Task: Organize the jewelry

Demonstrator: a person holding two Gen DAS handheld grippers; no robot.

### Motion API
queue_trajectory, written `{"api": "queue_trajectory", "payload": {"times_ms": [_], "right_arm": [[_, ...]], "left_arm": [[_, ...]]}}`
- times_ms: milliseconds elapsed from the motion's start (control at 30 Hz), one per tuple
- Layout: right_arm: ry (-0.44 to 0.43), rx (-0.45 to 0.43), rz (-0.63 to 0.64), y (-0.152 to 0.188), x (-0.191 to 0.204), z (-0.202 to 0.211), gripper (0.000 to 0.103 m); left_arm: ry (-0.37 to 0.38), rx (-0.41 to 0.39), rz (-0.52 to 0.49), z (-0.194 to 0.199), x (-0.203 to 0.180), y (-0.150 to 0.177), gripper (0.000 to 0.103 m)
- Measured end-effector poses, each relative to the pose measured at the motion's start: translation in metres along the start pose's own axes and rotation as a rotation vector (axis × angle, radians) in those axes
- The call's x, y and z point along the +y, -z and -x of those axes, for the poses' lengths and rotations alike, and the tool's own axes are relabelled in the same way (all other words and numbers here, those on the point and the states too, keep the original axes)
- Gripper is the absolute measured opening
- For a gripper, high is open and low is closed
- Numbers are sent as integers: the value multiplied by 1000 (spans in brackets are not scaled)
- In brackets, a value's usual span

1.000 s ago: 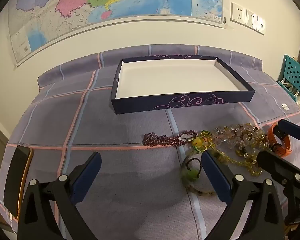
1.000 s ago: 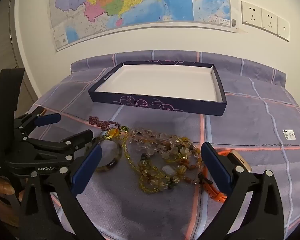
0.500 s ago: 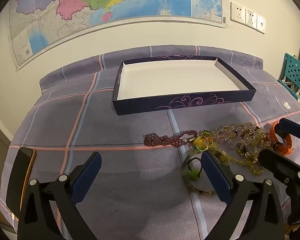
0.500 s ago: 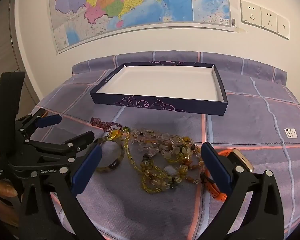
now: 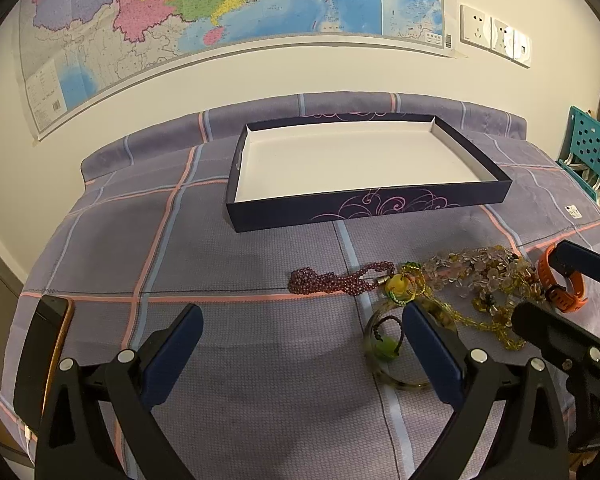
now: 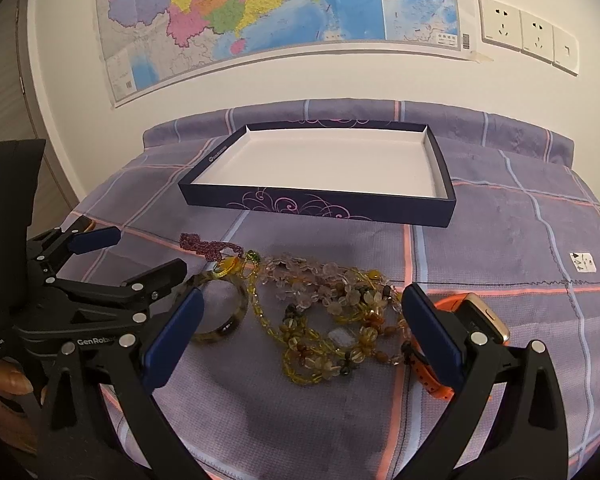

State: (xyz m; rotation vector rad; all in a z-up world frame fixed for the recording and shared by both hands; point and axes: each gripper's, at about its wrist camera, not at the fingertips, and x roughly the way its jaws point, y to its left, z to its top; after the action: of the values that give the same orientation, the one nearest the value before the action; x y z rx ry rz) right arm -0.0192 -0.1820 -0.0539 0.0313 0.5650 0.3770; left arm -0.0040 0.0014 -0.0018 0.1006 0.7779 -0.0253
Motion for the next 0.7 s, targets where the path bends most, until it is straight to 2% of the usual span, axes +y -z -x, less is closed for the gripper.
{"api": "queue_trajectory", "payload": {"times_ms": [700], "right_arm": [[-6,5,-16,-1,-4,0,98]], "left_arm": [[1,2,-3,1,-1,-3,96]]}}
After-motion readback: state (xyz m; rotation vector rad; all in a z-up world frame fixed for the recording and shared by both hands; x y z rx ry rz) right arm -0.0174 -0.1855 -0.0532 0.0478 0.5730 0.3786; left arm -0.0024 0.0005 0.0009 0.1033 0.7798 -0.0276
